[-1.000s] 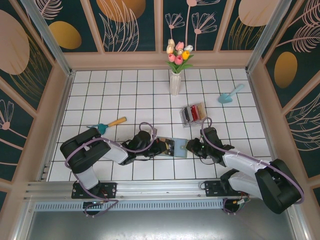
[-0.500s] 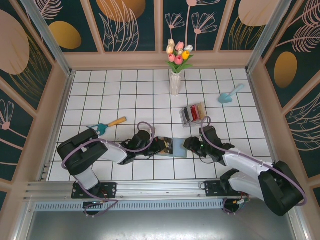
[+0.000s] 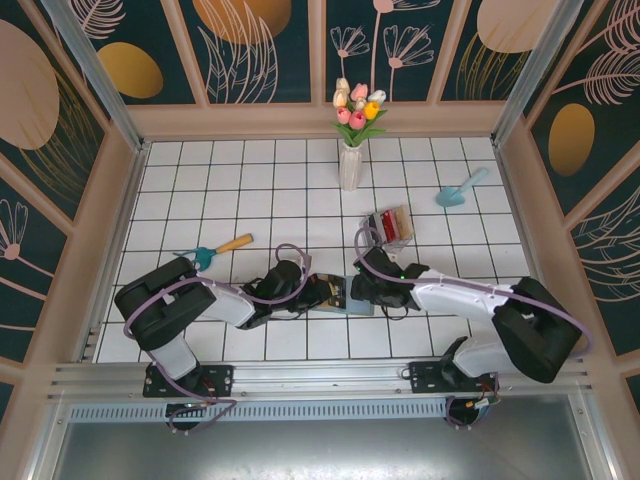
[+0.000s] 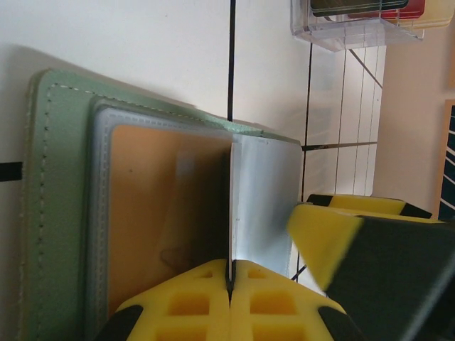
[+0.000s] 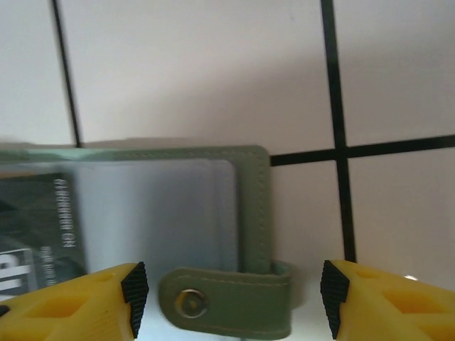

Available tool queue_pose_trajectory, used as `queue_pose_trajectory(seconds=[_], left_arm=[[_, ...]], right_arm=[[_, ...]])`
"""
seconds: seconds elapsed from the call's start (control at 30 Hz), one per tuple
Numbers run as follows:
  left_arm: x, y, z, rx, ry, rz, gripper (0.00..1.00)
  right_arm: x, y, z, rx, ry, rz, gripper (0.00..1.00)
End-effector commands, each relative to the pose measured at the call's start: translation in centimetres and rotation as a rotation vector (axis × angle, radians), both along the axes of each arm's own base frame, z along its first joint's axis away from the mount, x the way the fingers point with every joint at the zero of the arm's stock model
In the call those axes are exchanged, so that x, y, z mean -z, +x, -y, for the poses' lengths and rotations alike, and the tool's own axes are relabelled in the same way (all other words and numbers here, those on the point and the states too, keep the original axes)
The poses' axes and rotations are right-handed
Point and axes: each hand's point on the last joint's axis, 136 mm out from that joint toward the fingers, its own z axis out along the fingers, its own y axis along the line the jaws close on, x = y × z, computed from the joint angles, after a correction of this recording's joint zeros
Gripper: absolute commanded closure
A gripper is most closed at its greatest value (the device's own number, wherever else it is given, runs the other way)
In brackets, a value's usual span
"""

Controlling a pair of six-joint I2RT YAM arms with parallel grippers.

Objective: Put the credit cards into the card holder
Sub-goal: Slide the button at the card holder.

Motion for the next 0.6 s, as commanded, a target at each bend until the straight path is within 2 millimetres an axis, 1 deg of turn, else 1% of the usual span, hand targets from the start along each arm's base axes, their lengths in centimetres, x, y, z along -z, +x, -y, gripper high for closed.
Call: queue_pose_trajectory(seconds=[0.0, 0.07, 0.2, 0.3, 0.37, 0.43, 0.47, 0.5, 0.57], left_arm=[[0.4, -0.3, 0.3, 0.022, 0.025, -0.004, 1.00], [0.4, -0.2, 0.3, 0.022, 0.025, -0.002, 1.00], [0.5, -0.2, 0.3, 0.030, 0.036, 0.003, 1.00], [0.5, -0.3, 0.2, 0.034, 0.048, 0.005, 1.00], [0.5, -0.3, 0.3, 0.034, 0.046, 0.006, 1.00], [0.5, -0.2, 0.3, 0.034, 0.047, 0.004, 1.00], [0.6, -0.3, 0.3, 0.034, 0.047, 0.004, 1.00], [0.7, -0.3, 0.2, 0.034, 0.051, 0.001, 1.00], [0.6, -0.3, 0.3, 0.037, 0.048, 0.001, 1.00]], right_arm=[[-0.1, 0.0, 2.0, 0.030, -0.129, 0.011, 0.36], [-0.1, -0.1, 2.1, 0.029, -0.128, 0.012, 0.42], [-0.5, -0.1, 2.4, 0.044, -0.097, 0.025, 0.60], [-0.7, 0.1, 2.7, 0.062, -0.042, 0.026, 0.67], [-0.8, 0.1, 3.0, 0.073, -0.025, 0.028, 0.68], [-0.8, 0.1, 3.2, 0.078, -0.002, 0.024, 0.67], [-0.6, 0.0, 3.4, 0.083, 0.005, 0.018, 0.62], [-0.5, 0.0, 3.6, 0.088, 0.010, 0.012, 0.59], [-0.3, 0.0, 4.1, 0.098, -0.002, 0.006, 0.59]])
